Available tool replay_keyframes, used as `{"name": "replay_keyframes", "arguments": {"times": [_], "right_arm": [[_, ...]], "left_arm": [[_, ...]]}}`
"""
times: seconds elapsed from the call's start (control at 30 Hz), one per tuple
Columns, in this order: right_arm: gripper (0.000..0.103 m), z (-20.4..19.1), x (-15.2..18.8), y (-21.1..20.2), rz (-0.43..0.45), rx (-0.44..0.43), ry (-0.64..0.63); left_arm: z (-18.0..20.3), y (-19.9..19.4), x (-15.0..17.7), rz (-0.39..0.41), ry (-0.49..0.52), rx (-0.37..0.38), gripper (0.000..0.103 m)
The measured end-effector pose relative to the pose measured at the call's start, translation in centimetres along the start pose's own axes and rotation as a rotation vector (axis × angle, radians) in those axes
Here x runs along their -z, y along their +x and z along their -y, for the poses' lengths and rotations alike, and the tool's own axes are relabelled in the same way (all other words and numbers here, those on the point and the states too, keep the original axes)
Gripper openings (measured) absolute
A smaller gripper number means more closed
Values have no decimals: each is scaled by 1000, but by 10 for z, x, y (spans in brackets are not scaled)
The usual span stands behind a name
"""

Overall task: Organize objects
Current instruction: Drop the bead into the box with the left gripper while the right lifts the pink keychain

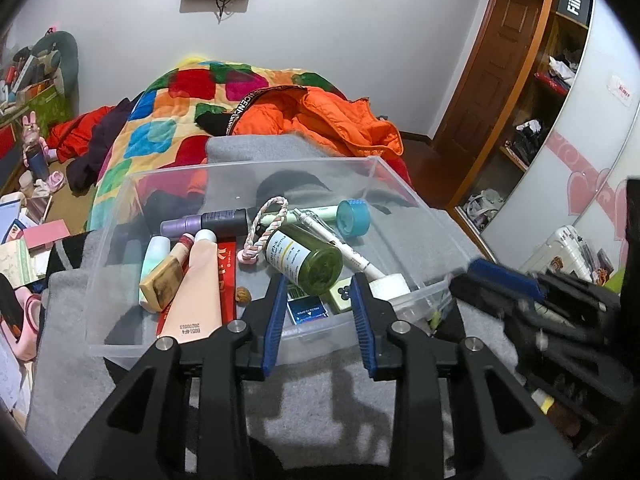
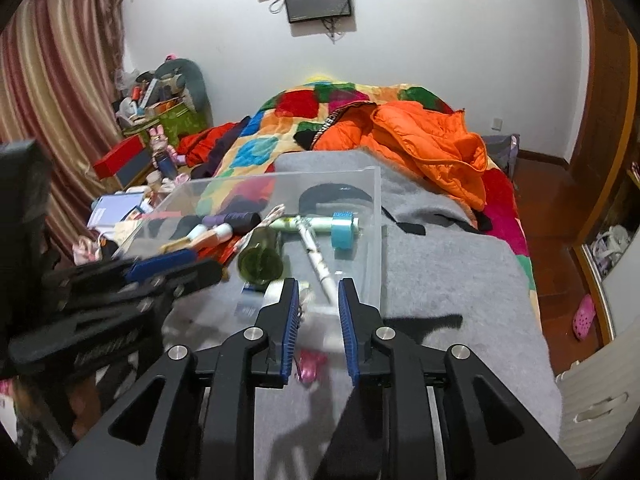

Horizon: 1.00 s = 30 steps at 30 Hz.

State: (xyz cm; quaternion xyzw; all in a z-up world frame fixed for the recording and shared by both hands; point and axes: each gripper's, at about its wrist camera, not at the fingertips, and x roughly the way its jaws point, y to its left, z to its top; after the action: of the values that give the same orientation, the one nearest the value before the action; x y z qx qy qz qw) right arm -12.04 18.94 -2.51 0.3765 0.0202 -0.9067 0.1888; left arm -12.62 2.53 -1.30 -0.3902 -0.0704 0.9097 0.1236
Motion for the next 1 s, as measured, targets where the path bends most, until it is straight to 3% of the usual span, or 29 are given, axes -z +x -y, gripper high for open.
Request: {"name": "replay_keyframes", "arguments": {"times": [0.07, 0.53, 0.7, 0.77, 1.0], "right_arm": [[29, -2, 6, 0, -16, 16, -23], [29, -9, 35, 67, -227, -6, -7], [29, -12, 41, 66, -216, 14, -35], [20, -12, 42, 63, -213, 23, -39], [19, -11, 37, 37, -149, -12, -26]], "left_arm": [[0, -3, 1, 3, -7, 11, 37], [11, -29, 19, 13, 14, 31, 50], [13, -31, 26, 0, -2, 49, 51], [13, -32, 28, 1, -7, 54, 51], [10, -39, 32, 10, -2, 14, 52]]}}
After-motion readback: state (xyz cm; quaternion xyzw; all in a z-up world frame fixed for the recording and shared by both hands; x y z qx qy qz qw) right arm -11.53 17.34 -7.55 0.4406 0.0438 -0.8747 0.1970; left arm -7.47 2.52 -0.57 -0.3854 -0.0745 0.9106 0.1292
